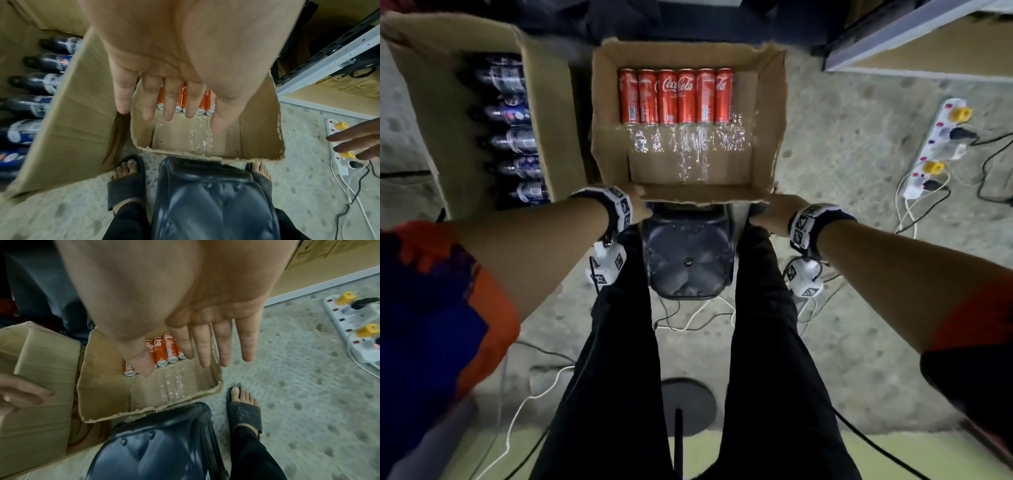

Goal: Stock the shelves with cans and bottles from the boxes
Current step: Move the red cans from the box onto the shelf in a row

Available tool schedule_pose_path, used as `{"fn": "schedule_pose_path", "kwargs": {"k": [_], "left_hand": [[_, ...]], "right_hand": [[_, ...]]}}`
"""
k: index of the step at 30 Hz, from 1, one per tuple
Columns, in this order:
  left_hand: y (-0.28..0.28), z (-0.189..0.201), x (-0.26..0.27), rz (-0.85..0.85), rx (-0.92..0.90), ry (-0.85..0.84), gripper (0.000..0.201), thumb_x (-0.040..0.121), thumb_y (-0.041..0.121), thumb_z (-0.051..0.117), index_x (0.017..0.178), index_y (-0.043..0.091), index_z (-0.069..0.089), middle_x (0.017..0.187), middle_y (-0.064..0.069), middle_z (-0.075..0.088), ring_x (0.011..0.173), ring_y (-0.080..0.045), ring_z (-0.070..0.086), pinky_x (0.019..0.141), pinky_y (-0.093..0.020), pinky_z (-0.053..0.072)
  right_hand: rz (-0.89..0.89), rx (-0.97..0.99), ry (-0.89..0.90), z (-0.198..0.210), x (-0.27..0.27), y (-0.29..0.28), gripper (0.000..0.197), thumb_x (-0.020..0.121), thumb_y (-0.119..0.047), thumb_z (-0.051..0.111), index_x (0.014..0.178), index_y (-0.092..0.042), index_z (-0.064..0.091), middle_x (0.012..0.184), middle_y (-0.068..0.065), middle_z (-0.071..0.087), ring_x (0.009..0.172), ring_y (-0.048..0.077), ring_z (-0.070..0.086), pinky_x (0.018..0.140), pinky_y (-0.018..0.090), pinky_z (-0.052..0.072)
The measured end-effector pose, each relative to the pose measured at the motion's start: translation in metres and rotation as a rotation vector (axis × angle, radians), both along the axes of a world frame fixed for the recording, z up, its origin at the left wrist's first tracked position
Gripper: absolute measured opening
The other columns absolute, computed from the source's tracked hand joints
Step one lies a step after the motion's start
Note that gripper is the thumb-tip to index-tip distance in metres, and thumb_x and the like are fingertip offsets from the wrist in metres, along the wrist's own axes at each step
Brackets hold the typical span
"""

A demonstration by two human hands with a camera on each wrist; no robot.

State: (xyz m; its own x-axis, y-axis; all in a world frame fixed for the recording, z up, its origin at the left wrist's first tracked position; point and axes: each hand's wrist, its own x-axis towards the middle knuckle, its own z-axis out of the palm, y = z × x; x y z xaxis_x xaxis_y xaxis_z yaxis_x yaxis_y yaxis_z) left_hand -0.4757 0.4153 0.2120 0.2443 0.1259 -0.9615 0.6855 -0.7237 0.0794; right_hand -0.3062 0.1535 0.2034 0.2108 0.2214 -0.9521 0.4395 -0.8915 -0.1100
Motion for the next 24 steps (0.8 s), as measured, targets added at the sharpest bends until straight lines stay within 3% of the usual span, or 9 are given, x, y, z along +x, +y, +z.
{"fn": "schedule_pose_path", "kwargs": {"k": [2,4,5,7,10,14,16,19,24], "left_hand": [[0.005,-0.031,0.014,0.044,0.025,0.008,0.054,0.099,0.035,0.059,0.144,0.009,0.047,0.144,-0.015,0.052,0.127,-0.034,0.053,0.103,-0.035,0.041],[0.012,-0.063,0.026,0.058,0.041,0.045,0.059,0.097,0.038,0.061,0.146,0.010,0.044,0.145,-0.016,0.049,0.128,-0.035,0.051,0.106,-0.039,0.043],[0.015,-0.076,0.033,0.055,0.049,0.060,0.060,0.096,0.041,0.061,0.145,0.011,0.045,0.144,-0.015,0.050,0.126,-0.035,0.052,0.104,-0.039,0.044],[0.022,-0.103,0.047,0.032,0.056,0.024,0.060,0.095,0.044,0.062,0.144,0.012,0.048,0.142,-0.014,0.052,0.118,-0.031,0.055,0.099,-0.038,0.046],[0.029,-0.151,0.062,0.006,0.049,-0.029,0.060,0.096,0.046,0.061,0.143,0.011,0.049,0.137,-0.014,0.056,0.115,-0.031,0.058,0.093,-0.039,0.048],[0.034,-0.201,0.078,0.002,0.093,-0.065,0.060,0.099,0.040,0.058,0.149,0.011,0.042,0.151,-0.014,0.046,0.131,-0.033,0.051,0.096,-0.035,0.044],[0.033,-0.221,0.082,0.001,0.091,-0.094,0.056,0.101,0.035,0.058,0.149,0.010,0.043,0.152,-0.014,0.045,0.132,-0.032,0.051,0.096,-0.032,0.042],[0.030,-0.250,0.094,0.010,0.098,-0.166,0.057,0.095,0.033,0.065,0.144,0.009,0.049,0.143,-0.015,0.053,0.128,-0.034,0.053,0.103,-0.040,0.044],[0.034,-0.283,0.137,-0.015,0.061,-0.266,0.070,0.092,0.031,0.071,0.152,0.013,0.039,0.149,-0.016,0.045,0.131,-0.036,0.050,0.105,-0.043,0.044]], "right_hand": [[-0.045,0.011,-0.007,-0.021,0.013,0.012,0.054,0.084,-0.055,0.062,0.128,-0.023,0.058,0.103,0.005,0.062,0.090,0.028,0.060,0.071,0.031,0.045],[-0.040,0.015,-0.004,-0.045,0.026,0.025,0.054,0.077,-0.066,0.055,0.110,-0.024,0.059,0.094,0.000,0.061,0.085,0.026,0.060,0.068,0.030,0.044],[-0.029,0.018,-0.011,-0.061,0.031,0.029,0.056,0.075,-0.068,0.054,0.109,-0.023,0.058,0.096,0.001,0.061,0.087,0.027,0.060,0.070,0.031,0.046],[0.005,0.043,-0.033,-0.091,0.039,0.038,0.051,0.084,-0.055,0.060,0.118,-0.018,0.059,0.104,0.005,0.063,0.091,0.028,0.061,0.077,0.034,0.050],[0.021,0.096,-0.032,-0.130,0.048,0.050,0.044,0.091,-0.039,0.064,0.130,-0.020,0.055,0.111,0.000,0.061,0.101,0.026,0.060,0.088,0.033,0.049],[0.120,0.133,-0.022,-0.182,0.056,0.069,0.058,0.089,-0.045,0.062,0.139,-0.018,0.048,0.127,0.008,0.062,0.112,0.032,0.061,0.098,0.043,0.050],[0.214,0.137,-0.024,-0.206,0.062,0.074,0.061,0.089,-0.050,0.060,0.138,-0.018,0.045,0.131,0.007,0.059,0.113,0.031,0.060,0.094,0.041,0.049],[0.303,0.169,-0.093,-0.239,0.076,0.085,0.067,0.092,-0.047,0.059,0.146,-0.015,0.038,0.135,0.012,0.058,0.114,0.032,0.060,0.087,0.039,0.050],[0.306,0.290,-0.236,-0.287,0.099,0.106,0.086,0.090,-0.055,0.054,0.156,-0.010,0.022,0.156,0.017,0.036,0.134,0.038,0.047,0.106,0.046,0.044]]}}
